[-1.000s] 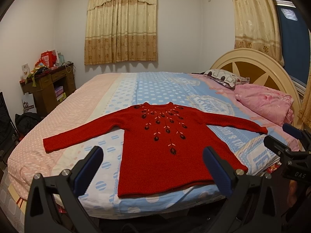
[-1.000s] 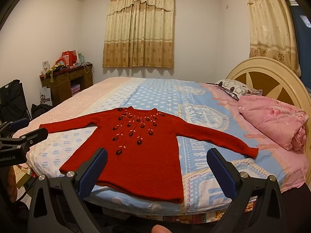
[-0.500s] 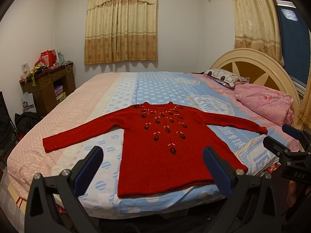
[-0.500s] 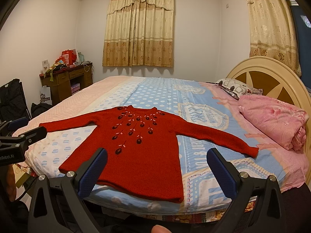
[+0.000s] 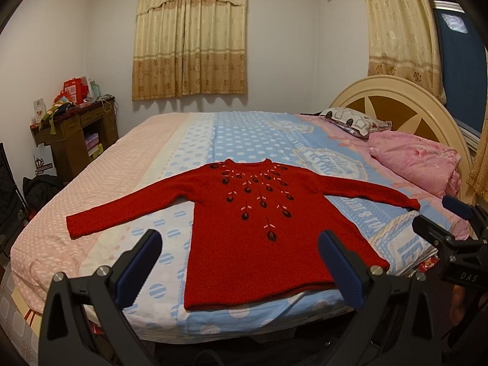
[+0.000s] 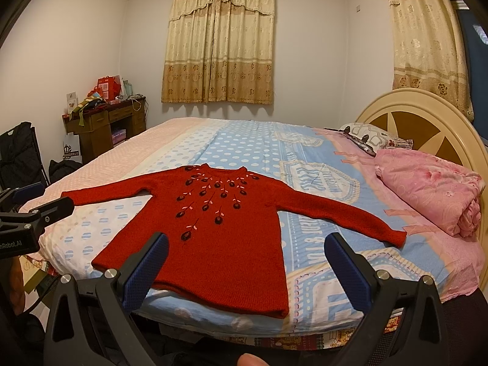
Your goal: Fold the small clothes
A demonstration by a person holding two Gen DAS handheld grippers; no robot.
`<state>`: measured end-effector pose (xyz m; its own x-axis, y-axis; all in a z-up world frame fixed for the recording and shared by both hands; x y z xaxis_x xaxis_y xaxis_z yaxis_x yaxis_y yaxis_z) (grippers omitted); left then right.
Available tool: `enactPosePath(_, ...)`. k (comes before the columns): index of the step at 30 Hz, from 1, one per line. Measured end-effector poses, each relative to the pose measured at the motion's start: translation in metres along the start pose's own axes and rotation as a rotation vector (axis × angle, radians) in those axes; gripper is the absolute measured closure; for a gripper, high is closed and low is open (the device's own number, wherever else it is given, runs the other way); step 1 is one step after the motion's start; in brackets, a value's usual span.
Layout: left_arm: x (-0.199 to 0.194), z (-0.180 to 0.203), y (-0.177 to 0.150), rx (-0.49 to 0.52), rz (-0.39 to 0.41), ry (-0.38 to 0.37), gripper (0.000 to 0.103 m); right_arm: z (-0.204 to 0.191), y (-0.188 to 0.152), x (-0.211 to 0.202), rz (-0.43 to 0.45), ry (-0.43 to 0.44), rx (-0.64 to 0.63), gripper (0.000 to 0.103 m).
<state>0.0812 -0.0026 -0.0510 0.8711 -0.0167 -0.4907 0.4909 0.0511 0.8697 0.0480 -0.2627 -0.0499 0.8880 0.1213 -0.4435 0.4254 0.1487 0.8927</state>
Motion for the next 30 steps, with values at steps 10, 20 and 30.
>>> enactPosePath(10, 0.003, 0.002, -0.008, 0.0, -0.007, -0.002, 0.0, 0.0, -0.003, 0.002, -0.007, -0.003, -0.003, 0.001)
enactPosePath(20, 0.005, 0.003, -0.013, -0.001, -0.016, -0.003, 0.0, 0.0, -0.005, 0.006, -0.016, -0.004, -0.007, 0.001)
enactPosePath(30, 0.01, -0.002, -0.009, -0.003, -0.009, 0.014, 0.0, 0.009, -0.004, 0.017, -0.021, -0.008, -0.006, 0.001)
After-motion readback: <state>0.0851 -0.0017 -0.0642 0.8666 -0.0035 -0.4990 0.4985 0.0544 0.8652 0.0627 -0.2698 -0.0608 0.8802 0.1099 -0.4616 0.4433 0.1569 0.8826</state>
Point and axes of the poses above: each gripper's, at about its wrist camera, not at the fingertips, and x roughly the way its jaws point, z to its right, y to its top, the point moved 9 cm from there along x, roughly the way its jaws point, and after that the axes turned 1 degree about -y, right-handed, at the moved point
